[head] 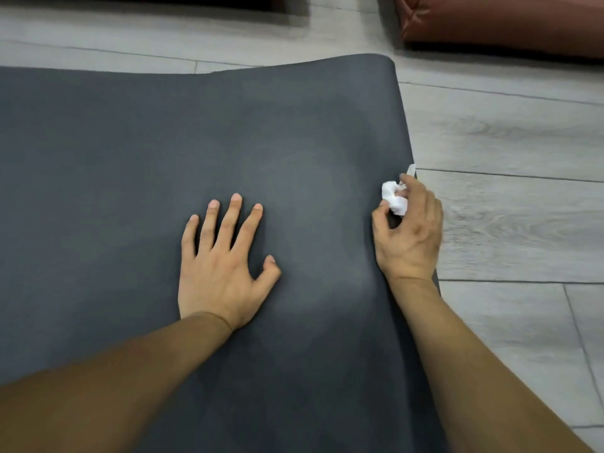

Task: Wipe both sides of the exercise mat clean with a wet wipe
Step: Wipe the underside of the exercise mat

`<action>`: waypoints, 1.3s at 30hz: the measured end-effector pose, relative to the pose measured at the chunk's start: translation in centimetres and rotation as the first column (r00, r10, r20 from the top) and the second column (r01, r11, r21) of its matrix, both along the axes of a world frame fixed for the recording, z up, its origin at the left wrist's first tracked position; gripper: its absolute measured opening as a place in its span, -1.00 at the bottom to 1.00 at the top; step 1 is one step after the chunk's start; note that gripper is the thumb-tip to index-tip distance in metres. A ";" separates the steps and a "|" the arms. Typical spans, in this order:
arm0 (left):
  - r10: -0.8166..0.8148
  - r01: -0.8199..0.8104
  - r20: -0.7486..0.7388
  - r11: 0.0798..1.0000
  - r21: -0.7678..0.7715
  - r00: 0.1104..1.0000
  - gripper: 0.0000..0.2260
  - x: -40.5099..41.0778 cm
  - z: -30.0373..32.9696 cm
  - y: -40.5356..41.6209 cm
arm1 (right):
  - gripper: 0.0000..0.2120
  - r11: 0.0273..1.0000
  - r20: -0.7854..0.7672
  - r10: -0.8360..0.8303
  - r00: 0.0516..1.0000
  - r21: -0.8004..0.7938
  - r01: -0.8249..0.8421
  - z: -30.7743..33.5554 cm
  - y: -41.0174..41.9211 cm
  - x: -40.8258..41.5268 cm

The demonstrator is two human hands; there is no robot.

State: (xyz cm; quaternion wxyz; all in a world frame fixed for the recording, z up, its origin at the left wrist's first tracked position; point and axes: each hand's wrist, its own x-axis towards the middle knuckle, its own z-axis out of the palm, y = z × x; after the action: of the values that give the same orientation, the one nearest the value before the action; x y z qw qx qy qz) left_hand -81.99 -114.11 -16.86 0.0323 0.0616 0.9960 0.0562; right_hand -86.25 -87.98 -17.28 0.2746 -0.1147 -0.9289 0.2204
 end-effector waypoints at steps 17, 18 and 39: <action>0.003 -0.003 -0.035 1.000 0.009 0.999 -0.30 15.2 0.5 -3.0 | -0.72 0.830 -0.070 0.486 0.871 0.348 -0.435 2.0 -0.8 2.2; 0.002 -0.002 -0.034 1.000 0.004 0.999 -0.30 15.2 0.5 -3.0 | -0.73 0.793 0.031 0.488 0.872 0.403 -0.458 2.1 -0.9 2.3; 0.027 -0.021 -0.052 0.993 0.114 0.998 -0.28 14.8 0.6 -3.3 | -0.80 0.960 0.212 0.097 0.972 0.238 -0.148 1.9 -3.8 0.6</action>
State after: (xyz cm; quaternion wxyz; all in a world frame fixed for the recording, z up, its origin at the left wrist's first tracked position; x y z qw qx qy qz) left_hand -67.16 -117.36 -16.24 0.0013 0.0527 0.9924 0.1114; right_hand -85.61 -91.74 -15.34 0.1787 -0.0424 -0.9774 0.1046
